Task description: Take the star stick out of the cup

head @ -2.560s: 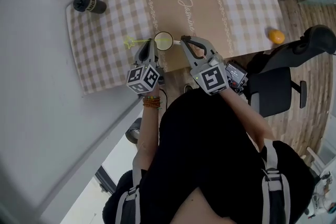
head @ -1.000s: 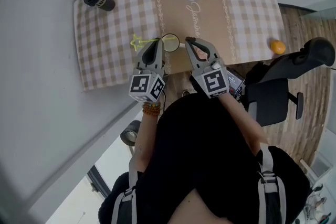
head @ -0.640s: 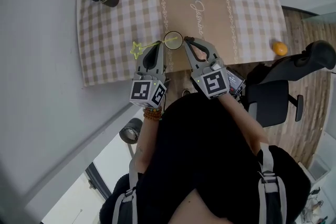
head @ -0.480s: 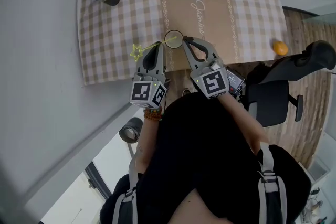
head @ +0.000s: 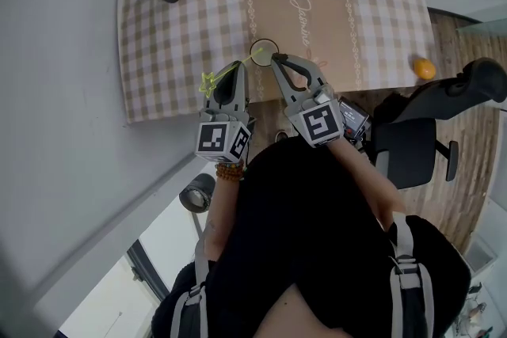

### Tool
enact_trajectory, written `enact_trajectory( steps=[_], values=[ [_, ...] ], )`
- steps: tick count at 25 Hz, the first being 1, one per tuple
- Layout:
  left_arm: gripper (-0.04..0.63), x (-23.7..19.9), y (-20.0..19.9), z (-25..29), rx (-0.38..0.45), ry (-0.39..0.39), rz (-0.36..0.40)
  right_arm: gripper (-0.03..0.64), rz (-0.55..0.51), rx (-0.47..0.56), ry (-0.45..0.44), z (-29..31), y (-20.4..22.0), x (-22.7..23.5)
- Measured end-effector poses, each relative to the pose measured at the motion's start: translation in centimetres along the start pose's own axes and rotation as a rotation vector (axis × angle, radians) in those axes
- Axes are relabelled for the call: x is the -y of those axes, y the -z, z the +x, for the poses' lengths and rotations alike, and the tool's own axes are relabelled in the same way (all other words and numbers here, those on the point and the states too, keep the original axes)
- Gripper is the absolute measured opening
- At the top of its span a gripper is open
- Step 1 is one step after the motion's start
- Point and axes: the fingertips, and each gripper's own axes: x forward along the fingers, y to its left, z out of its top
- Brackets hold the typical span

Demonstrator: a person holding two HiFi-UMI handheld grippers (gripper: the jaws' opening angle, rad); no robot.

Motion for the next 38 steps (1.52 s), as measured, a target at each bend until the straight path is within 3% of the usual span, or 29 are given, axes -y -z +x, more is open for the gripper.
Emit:
enact_trajectory(
  steps=[38],
  values=[
    [0.015,0.7,-0.5,-0.2,0.013,0.003,0.049,0.006,-0.024,0.039,-0.016,-0.1,-2.0,-2.1]
  ],
)
